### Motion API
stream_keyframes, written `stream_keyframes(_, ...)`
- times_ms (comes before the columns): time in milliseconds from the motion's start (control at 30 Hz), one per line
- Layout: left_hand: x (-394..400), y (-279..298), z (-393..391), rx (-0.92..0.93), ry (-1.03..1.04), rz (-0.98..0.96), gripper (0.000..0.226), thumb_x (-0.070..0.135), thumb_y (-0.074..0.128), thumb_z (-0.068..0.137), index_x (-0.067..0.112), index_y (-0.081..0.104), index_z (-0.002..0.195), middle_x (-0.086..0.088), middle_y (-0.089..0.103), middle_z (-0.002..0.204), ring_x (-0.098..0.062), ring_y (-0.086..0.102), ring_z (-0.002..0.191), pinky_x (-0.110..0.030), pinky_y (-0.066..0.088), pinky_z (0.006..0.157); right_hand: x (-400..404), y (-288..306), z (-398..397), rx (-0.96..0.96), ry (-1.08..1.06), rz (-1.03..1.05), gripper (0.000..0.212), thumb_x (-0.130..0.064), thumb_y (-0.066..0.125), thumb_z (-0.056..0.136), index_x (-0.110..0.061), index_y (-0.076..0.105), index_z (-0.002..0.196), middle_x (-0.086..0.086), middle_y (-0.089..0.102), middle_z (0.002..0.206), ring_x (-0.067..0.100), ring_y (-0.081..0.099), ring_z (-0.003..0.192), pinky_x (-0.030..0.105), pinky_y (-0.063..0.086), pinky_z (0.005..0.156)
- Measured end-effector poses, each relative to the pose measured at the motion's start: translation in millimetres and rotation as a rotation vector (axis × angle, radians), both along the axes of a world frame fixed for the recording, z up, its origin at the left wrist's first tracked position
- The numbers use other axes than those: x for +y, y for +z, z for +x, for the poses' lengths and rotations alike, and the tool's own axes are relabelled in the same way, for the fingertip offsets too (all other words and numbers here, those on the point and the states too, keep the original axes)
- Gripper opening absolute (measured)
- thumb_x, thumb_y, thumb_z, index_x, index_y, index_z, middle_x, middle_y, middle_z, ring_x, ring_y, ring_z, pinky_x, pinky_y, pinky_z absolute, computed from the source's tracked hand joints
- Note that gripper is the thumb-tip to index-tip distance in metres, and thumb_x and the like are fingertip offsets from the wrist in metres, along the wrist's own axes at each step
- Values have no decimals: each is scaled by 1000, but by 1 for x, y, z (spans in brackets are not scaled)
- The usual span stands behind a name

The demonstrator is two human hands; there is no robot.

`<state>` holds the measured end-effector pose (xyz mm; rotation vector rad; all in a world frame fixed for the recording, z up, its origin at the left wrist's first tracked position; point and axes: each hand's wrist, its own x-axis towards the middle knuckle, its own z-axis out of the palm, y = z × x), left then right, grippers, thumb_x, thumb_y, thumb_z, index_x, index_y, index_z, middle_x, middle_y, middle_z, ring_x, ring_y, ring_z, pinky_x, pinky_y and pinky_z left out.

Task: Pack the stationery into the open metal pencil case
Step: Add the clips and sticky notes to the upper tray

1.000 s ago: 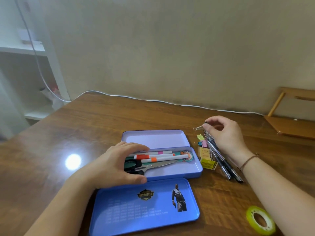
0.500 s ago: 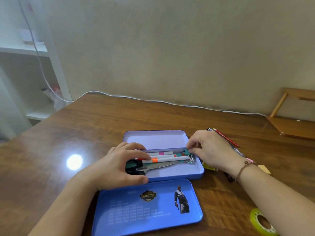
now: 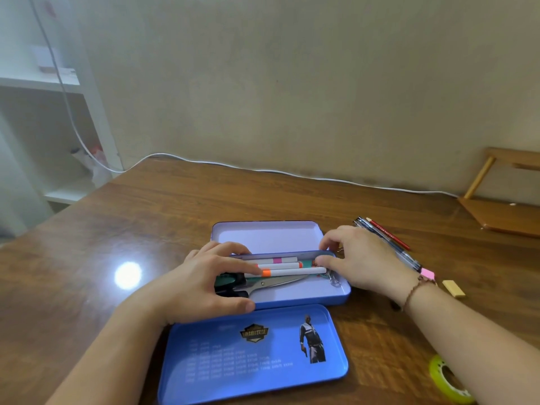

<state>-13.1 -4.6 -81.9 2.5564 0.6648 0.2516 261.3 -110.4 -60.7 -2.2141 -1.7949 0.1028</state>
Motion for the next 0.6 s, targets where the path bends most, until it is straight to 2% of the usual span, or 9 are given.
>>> stream_keyframes(67,-1,1,0,-11,-1,2,57,75,58,69,61,51,125,35,33,135,10,25,129,-35,25,113,-1,4,3,-22,-5,79,14,-45,59,89,-34,67,92,-15,64,90,11,56,90,33,49,72)
stream_keyframes(133,-1,1,0,-29,-6,3,58,75,58,70,63,46,125,35,35,134,10,26,130,-35,25,114,0,12,15,56,-66,171,14,-33,55,92,-32,69,91,-17,65,85,14,59,91,34,50,77)
stream_keyframes(200,-2,1,0,-37,-6,11,63,74,60,70,62,42,128,35,37,134,10,26,131,-36,24,114,1,18,29,50,-146,115,19,-24,54,94,-35,69,93,-15,65,91,14,58,96,33,49,79)
stream_keyframes(267,-2,1,1,-41,7,16,67,71,64,70,59,40,132,34,38,134,11,25,131,-36,25,115,4,17,41,-102,-163,-32,21,-26,56,93,-38,68,105,-13,65,108,14,51,107,37,49,84)
stream_keyframes(333,-2,1,0,-45,19,15,69,70,66,70,57,40,133,33,39,135,10,26,132,-37,26,115,7,15,43,-170,-155,-137,25,-35,58,92,-40,64,116,-13,61,116,14,46,113,41,50,87)
stream_keyframes(500,0,0,0,-37,25,6,72,73,64,70,51,44,135,33,38,136,8,27,132,-38,26,115,12,16,40,-199,-148,-122,19,-42,55,92,-40,67,107,-12,59,104,13,45,101,33,46,72)
stream_keyframes(600,-1,1,0,-38,21,7,71,74,63,69,50,46,134,34,38,135,9,27,131,-37,27,115,7,11,39,-233,-104,-123,18,-43,57,90,-41,65,106,-13,58,100,13,50,104,33,48,74)
